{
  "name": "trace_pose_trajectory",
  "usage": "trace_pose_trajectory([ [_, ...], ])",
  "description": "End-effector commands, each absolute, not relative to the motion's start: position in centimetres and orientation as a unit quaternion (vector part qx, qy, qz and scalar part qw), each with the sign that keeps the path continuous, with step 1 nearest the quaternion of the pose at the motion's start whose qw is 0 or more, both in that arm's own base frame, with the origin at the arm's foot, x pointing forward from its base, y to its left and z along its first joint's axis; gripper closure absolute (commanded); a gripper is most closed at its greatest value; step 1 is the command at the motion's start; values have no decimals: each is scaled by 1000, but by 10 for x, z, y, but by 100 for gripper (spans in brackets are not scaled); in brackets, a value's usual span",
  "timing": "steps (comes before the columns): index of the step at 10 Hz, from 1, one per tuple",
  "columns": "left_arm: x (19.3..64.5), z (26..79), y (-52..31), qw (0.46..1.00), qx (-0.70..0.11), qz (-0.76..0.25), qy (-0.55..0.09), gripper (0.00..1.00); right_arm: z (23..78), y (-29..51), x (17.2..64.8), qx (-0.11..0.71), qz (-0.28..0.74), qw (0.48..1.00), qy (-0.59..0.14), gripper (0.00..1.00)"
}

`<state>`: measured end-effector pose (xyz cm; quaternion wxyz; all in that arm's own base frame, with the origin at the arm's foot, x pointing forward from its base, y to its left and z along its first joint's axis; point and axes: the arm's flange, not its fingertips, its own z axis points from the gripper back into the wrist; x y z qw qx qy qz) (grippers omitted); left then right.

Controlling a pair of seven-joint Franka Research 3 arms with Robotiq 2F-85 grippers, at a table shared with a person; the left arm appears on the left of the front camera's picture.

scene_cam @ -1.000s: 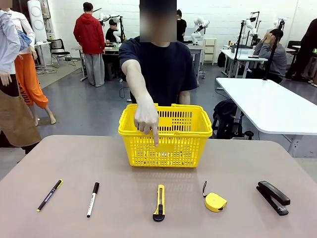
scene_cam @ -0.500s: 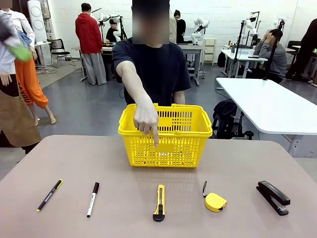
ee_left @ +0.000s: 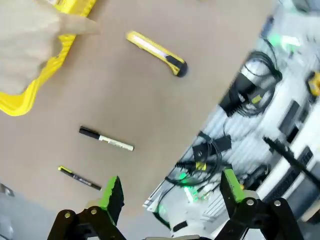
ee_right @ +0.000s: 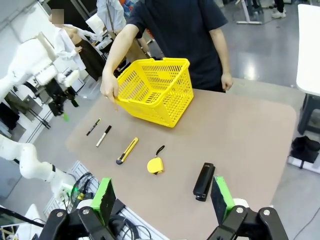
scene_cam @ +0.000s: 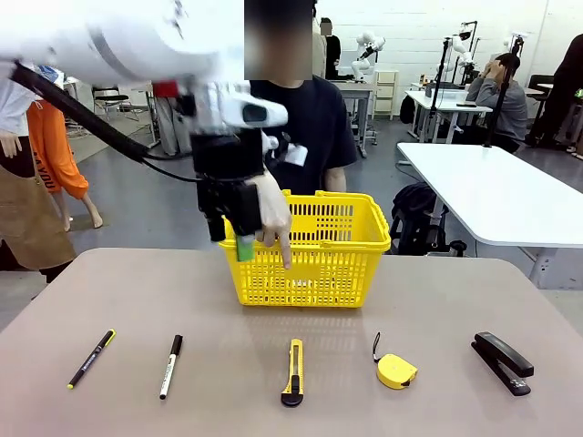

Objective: Place the items the person wants into the basket.
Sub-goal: Pick up the item the person points to and place it in the Market Basket.

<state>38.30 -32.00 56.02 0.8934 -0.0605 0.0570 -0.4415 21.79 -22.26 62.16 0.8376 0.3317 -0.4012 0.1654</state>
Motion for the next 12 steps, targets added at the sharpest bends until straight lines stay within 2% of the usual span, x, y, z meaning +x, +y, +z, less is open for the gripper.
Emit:
trace_pose_trajectory([
  [1,361,542,-324,938,3,-347,14,0,622,-223,219,338,172,831,-406,0],
  [2,355,526,-331,950,-19,-312,11,0,622,-223,219,338,172,831,-406,0],
  [4,343,501,-342,957,-9,-290,-22,0,622,-223,219,338,172,831,-406,0],
  [5,337,499,-337,954,-23,-299,-17,0,622,-223,219,338,172,831,-406,0],
  [6,355,511,-341,953,-31,-300,-1,0,622,-223,219,338,172,831,-406,0],
  [12,354,509,-341,956,-33,-292,-7,0,622,-223,219,338,172,831,-406,0],
])
